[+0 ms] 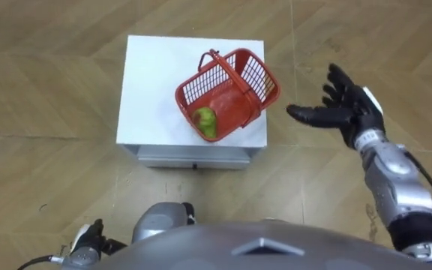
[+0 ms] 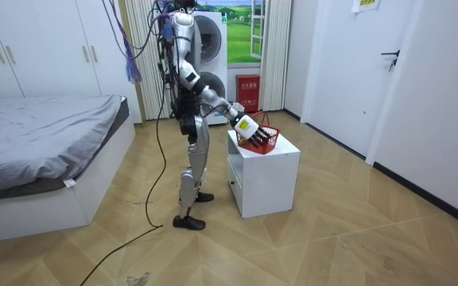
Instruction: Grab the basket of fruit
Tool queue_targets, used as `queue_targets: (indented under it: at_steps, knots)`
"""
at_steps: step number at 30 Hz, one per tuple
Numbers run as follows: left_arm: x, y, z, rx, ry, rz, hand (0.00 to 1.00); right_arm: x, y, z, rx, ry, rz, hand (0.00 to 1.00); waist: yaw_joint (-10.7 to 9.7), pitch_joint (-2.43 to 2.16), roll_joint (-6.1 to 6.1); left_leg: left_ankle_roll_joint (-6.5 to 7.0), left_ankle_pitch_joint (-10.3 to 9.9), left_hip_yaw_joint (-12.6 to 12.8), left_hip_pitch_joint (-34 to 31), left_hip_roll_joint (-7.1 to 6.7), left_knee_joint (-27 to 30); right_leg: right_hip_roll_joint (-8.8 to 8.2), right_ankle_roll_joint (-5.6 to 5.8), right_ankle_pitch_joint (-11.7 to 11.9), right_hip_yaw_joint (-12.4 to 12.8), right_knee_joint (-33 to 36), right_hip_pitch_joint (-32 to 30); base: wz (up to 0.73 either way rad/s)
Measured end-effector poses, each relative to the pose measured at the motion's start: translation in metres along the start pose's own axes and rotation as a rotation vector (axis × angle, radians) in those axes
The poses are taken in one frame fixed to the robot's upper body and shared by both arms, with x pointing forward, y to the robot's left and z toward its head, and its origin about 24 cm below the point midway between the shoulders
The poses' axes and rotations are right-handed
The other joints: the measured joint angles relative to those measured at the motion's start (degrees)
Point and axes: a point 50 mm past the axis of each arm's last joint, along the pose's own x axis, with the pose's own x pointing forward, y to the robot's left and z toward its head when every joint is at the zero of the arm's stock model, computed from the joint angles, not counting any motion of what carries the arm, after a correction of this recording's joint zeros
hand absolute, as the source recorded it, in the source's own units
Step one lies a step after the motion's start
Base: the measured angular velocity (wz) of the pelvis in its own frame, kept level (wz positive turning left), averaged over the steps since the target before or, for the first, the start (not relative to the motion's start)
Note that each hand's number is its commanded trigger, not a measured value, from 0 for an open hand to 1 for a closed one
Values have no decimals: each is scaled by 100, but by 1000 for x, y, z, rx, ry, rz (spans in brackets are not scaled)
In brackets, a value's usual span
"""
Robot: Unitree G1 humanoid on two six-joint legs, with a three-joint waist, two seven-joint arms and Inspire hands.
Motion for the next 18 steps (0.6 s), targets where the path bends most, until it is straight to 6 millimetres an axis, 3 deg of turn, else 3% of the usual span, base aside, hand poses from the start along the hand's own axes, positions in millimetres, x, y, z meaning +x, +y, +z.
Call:
queue_targets:
  at_steps: [6,12,14,15,18]
  knots:
    - [0,3,-4,-31,3,23,0,-11,-29,-45,22,189,-193,0,-164,11,5,-17,-47,45,260,4,-28,36,17,-19,79,-214,251,-8]
    - [-2,3,-12,-48,29,29,0,-30,-31,-94,-13,414,-232,0,-175,-8,-46,-25,-90,30,359,-15,-38,33,27,-45,35,-277,387,3]
    - [-2,2,-15,-52,51,26,0,-40,-30,-111,-24,509,-222,0,-144,-15,-29,-33,-140,37,396,-16,-35,32,30,-47,38,-288,431,-3]
    - [-3,0,-18,-54,60,19,0,-44,-30,-116,-22,539,-219,0,-148,10,13,-32,-171,46,434,-16,-30,33,40,-53,45,-299,479,-6]
    - [-3,-1,-17,-54,64,2,0,-50,-29,-126,-31,595,-207,0,-129,18,74,-34,-220,54,505,-6,-22,37,47,-57,71,-290,524,-6]
